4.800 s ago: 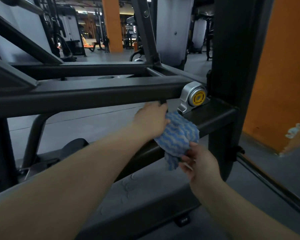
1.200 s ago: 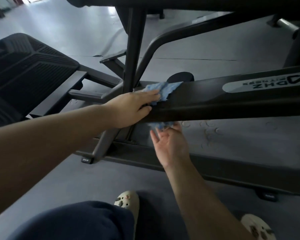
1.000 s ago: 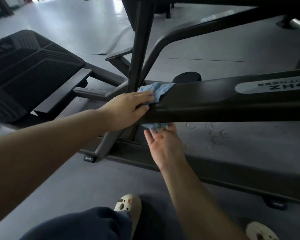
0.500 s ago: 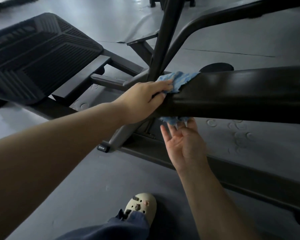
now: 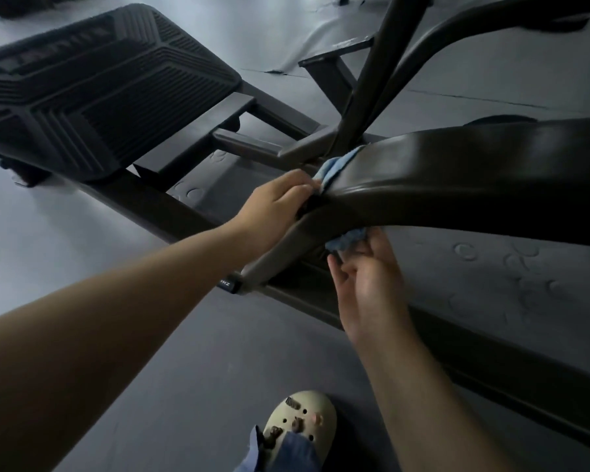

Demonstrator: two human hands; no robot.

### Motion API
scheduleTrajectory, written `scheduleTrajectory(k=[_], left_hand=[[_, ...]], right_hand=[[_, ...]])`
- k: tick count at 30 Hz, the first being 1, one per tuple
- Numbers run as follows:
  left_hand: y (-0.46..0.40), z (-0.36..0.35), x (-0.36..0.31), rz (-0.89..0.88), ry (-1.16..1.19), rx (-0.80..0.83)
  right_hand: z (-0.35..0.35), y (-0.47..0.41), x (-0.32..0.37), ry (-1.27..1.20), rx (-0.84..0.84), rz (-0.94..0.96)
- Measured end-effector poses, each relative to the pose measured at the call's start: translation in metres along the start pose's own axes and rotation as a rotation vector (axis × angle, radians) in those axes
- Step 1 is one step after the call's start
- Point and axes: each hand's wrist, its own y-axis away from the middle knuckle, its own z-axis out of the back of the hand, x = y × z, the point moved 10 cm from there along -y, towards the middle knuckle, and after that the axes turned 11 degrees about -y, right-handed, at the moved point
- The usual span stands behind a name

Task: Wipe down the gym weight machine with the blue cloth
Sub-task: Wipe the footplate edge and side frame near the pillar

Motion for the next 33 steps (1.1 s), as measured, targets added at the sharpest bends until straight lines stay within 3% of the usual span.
scheduleTrajectory(k=[5,17,33], left_hand=[[0.002,-0.007,0.01,-0.102,-0.17,0.019],[-0.003,-0.031,0.096,0.171,-0.184,0.145],[-0.007,-0.052,0.181,0.236,-0.299,0.305]], right_hand=[[0.001,-0.008,-0.015,0.09,0.015,0.046],[0.012,-0.038,-0.079,0.121,-0.011,-0.123],[0.032,-0.085,-0.169,0.208,-0.015,-0.141]])
